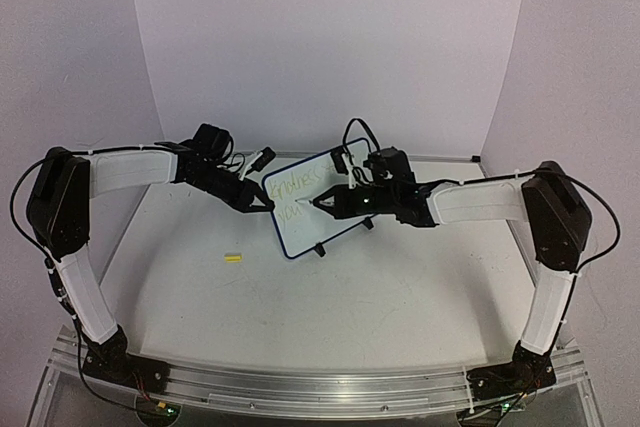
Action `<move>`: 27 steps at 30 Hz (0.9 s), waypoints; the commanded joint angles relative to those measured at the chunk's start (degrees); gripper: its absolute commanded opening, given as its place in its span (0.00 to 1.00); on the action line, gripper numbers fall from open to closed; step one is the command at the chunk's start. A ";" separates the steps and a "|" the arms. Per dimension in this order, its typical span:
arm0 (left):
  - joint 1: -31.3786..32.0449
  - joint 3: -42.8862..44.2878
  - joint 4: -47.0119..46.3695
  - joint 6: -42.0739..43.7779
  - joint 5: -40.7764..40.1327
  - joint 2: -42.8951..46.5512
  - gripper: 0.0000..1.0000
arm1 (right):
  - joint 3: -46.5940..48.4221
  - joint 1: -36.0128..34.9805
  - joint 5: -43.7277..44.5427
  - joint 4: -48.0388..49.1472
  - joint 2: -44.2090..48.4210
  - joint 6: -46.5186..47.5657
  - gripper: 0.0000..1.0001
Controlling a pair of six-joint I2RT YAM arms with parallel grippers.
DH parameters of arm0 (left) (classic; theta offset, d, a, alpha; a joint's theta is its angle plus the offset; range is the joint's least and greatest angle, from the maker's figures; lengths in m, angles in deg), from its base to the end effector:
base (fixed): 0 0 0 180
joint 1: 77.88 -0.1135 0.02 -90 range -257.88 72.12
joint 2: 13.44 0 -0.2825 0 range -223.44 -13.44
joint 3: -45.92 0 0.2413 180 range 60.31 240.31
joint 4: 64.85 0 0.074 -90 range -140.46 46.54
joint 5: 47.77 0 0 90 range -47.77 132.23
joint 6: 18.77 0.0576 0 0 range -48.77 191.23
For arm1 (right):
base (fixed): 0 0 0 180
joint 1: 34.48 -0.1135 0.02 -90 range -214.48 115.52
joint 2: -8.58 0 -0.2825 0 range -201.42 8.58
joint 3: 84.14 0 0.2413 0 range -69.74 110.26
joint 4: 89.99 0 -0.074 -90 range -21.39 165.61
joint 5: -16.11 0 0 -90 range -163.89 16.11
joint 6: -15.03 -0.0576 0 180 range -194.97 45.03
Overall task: Write a sentence on the whiteboard
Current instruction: Write on the whiteboard with the whiteboard marker without the cap.
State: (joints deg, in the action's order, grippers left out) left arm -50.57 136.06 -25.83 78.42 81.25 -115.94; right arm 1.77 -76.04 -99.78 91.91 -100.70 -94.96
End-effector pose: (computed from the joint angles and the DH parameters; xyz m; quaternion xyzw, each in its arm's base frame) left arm 0.3308 -0.2116 0.2449 0.3693 0.8168 -0.3648 0.2518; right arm 0.3214 0.3186 0.2384 -0.2746 0.7676 0.4398 0.3767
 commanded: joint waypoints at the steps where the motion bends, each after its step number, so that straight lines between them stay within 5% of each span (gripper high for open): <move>1: 0.14 2.92 0.70 0.44 -0.09 -0.41 0.00 | 1.87 -0.27 0.67 0.29 -1.18 0.18 0.00; 27: 0.13 2.92 0.69 0.41 -0.07 -0.17 0.00 | -2.99 -0.27 8.66 0.05 2.36 -1.10 0.00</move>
State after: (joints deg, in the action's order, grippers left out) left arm -50.68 136.06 -25.86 77.40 81.10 -115.94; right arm 0.19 -76.63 -95.37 91.87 -100.30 -95.63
